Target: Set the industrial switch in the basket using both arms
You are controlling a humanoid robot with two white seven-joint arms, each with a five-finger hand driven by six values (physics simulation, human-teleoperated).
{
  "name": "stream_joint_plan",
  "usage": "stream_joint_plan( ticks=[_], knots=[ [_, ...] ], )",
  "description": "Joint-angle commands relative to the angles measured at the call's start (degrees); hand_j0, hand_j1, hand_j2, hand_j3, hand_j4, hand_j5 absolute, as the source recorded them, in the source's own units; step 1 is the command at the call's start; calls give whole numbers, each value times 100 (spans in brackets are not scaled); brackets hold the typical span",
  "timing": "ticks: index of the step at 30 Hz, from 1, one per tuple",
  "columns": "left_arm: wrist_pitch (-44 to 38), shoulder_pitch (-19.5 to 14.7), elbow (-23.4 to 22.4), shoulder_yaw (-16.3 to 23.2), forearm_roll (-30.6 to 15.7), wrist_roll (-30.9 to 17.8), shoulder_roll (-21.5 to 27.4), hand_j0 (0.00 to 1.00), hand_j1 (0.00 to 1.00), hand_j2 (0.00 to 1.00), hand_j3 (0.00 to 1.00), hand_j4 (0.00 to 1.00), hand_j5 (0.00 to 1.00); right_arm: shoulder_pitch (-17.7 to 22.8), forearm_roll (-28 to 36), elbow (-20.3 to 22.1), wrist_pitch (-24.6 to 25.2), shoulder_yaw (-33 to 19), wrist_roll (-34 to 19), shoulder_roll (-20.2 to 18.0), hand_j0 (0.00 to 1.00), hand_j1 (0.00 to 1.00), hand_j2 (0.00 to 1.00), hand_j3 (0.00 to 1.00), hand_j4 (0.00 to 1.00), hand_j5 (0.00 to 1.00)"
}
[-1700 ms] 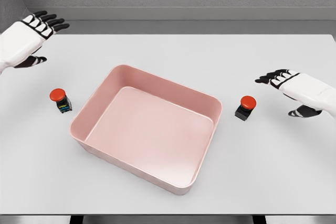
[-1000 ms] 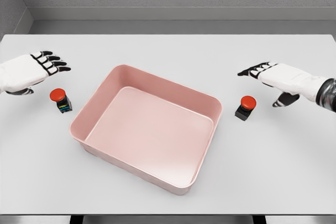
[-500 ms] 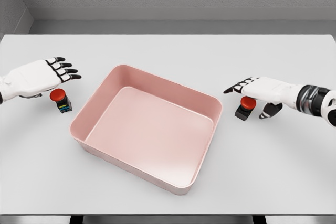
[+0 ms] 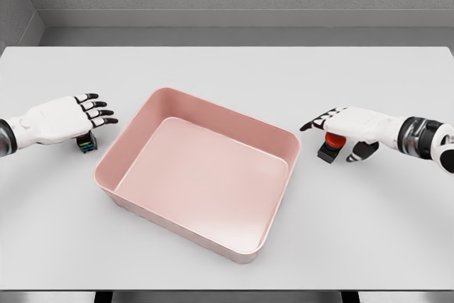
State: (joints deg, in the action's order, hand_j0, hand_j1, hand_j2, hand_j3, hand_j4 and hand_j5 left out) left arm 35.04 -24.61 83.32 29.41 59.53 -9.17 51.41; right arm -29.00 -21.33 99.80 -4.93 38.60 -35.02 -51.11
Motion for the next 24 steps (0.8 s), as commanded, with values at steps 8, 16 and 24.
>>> stream_joint_plan(
  ticks=[8, 16, 24],
  knots=[
    [-4, 53, 176, 65, -11, -103, 89, 81, 81, 81, 81, 81, 81, 9, 6, 39, -104, 16, 2, -13, 57, 57, 57, 57, 57, 57],
    [-4, 79, 326, 48, 59, -358, 150, 45, 45, 45, 45, 45, 45, 9, 6, 39, -87, 25, 2, -13, 52, 52, 52, 52, 52, 52],
    [-4, 79, 326, -23, 24, -446, 159, 27, 27, 27, 27, 27, 27, 0, -3, 57, -96, -2, 2, -22, 47, 47, 47, 47, 47, 47]
  ],
)
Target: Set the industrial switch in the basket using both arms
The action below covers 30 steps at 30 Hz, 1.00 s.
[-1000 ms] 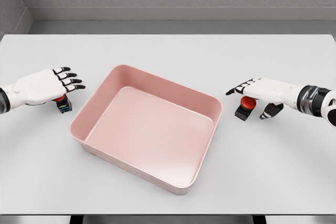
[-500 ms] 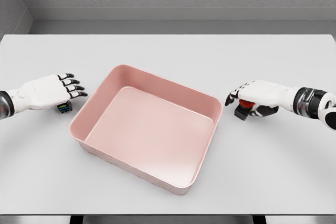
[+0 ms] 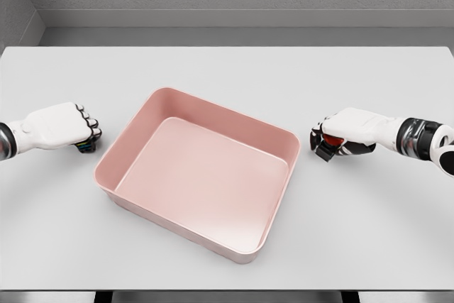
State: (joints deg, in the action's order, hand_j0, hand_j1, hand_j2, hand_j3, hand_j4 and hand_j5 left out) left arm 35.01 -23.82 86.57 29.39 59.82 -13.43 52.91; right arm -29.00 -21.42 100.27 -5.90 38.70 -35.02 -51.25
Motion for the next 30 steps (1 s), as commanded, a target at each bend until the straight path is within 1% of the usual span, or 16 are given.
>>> stream_joint_plan(
  ticks=[1, 4, 6, 11, 12, 13, 16, 19, 22, 23, 24, 28, 30],
  knots=[
    [-1, -9, 0, -30, -23, -28, 9, 24, 24, 24, 24, 24, 24, 0, 6, 10, 2, -11, 2, -7, 46, 46, 46, 46, 46, 46],
    [-1, -9, 9, -56, -199, -19, 71, 24, 24, 24, 24, 24, 24, -9, 6, 10, -7, -29, 2, -7, 46, 46, 46, 46, 46, 46],
    [-1, -9, 52, -179, -463, -19, 132, 25, 25, 25, 25, 25, 25, -79, 6, 10, -7, -37, 2, -16, 46, 46, 46, 46, 46, 46],
    [-1, -70, 53, -347, -718, -2, 203, 25, 25, 25, 25, 25, 25, -167, 24, 10, -7, -46, 2, -16, 45, 45, 45, 45, 45, 45],
    [-1, -79, 53, -443, -770, -2, 203, 25, 25, 25, 25, 25, 25, -176, 24, 10, -7, -46, 2, -16, 45, 45, 45, 45, 45, 45],
    [-1, -79, 53, -584, -919, -10, 211, 25, 25, 25, 25, 25, 25, -193, 24, 10, -7, -55, 2, -16, 45, 45, 45, 45, 45, 45],
    [-1, -79, 131, -830, -1376, -2, 229, 25, 25, 25, 25, 25, 25, -246, 24, 10, -16, -55, 2, -7, 45, 45, 45, 45, 45, 45],
    [-1, -79, 378, -865, -1860, 7, 229, 25, 25, 25, 25, 25, 25, -343, 32, 10, -16, -55, 2, -16, 45, 45, 45, 45, 45, 45],
    [-1, -70, 799, -865, -1974, 7, 194, 25, 25, 25, 25, 25, 25, -413, 41, 10, -25, -55, 2, -51, 45, 45, 45, 45, 45, 45],
    [-1, -62, 993, -865, -2097, 7, 168, 25, 25, 25, 25, 25, 25, -457, 41, 10, -25, -55, 2, -51, 45, 45, 45, 45, 45, 45],
    [-1, -62, 1081, -856, -2141, 7, 150, 25, 25, 25, 25, 25, 25, -483, 50, 10, -25, -55, 2, -60, 45, 45, 45, 45, 45, 45],
    [-1, -70, 1239, -848, -2300, 7, -43, 25, 25, 25, 25, 25, 25, -642, 50, 19, -25, -55, 2, -60, 45, 45, 45, 45, 45, 45],
    [-1, -79, 1301, -847, -2458, 7, -149, 25, 25, 25, 25, 25, 25, -738, 50, 19, -34, -64, 2, -60, 45, 45, 45, 45, 45, 45]
  ],
)
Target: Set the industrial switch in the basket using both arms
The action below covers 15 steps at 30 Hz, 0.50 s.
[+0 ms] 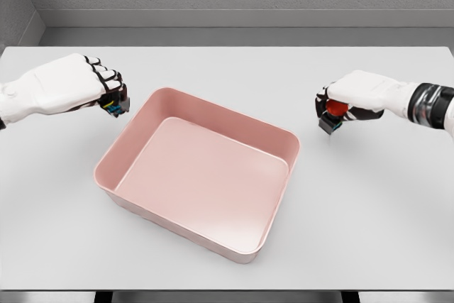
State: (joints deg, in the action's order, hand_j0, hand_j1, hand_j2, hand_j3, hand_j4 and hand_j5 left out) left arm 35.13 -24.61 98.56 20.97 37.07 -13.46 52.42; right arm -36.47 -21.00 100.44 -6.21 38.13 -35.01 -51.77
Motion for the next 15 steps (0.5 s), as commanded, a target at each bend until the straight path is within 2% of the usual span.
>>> stream_joint_plan(
  ticks=[1, 9, 12, 15],
  knots=[
    [-13, 0, 129, 12, -200, 10, -188, 25, 25, 25, 25, 25, 25, -17, 8, 2, -29, -7, 1, 1, 46, 46, 46, 46, 46, 46],
    [-13, 79, 208, 205, -182, -16, -733, 26, 26, 26, 26, 26, 26, -316, 8, 2, -512, -87, 1, 45, 46, 46, 46, 46, 46, 46],
    [-13, 97, 217, 355, -130, -25, -857, 26, 26, 26, 26, 26, 26, -439, 8, 2, -926, -87, 1, 62, 46, 46, 46, 46, 46, 46],
    [-13, 228, 217, 399, -121, -218, -883, 31, 31, 31, 31, 31, 31, -510, 8, 2, -1180, -87, 1, 168, 46, 46, 46, 46, 46, 46]
  ],
)
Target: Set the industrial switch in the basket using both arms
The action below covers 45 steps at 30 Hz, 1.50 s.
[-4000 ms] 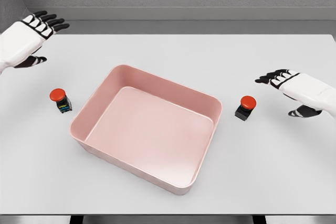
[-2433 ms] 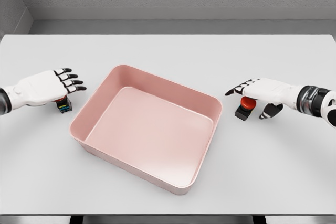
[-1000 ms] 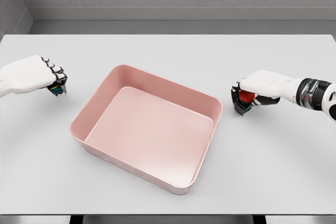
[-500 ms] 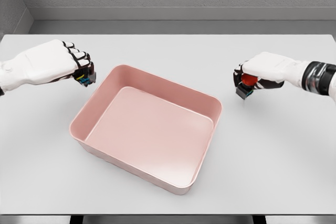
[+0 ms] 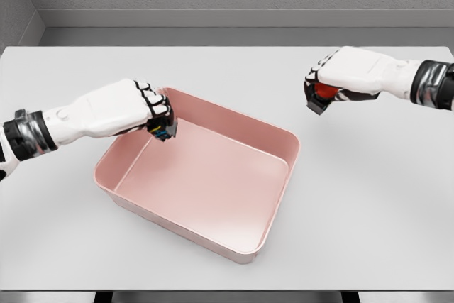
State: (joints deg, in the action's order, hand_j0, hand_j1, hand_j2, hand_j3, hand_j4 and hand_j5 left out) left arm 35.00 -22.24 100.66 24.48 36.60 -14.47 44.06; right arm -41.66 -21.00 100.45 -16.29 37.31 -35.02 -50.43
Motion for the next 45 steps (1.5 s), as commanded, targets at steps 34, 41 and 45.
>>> stream_joint_plan(
  ticks=[34, 41, 45],
  knots=[
    [0, 492, -636, -699, -1639, -337, 1948, 100, 100, 100, 100, 100, 100, -448, 17, 1, -1871, 936, 2, 1352, 48, 48, 48, 48, 48, 48],
    [0, 589, -644, -690, -1595, -337, 1957, 100, 100, 100, 100, 100, 100, -448, 17, 1, -1871, 1023, 2, 1431, 100, 100, 100, 100, 100, 100],
    [0, 589, -636, -690, -1603, -337, 1957, 100, 100, 100, 100, 100, 100, -448, 17, 1, -1871, 1023, 2, 1466, 100, 100, 100, 100, 100, 100]
  ],
)
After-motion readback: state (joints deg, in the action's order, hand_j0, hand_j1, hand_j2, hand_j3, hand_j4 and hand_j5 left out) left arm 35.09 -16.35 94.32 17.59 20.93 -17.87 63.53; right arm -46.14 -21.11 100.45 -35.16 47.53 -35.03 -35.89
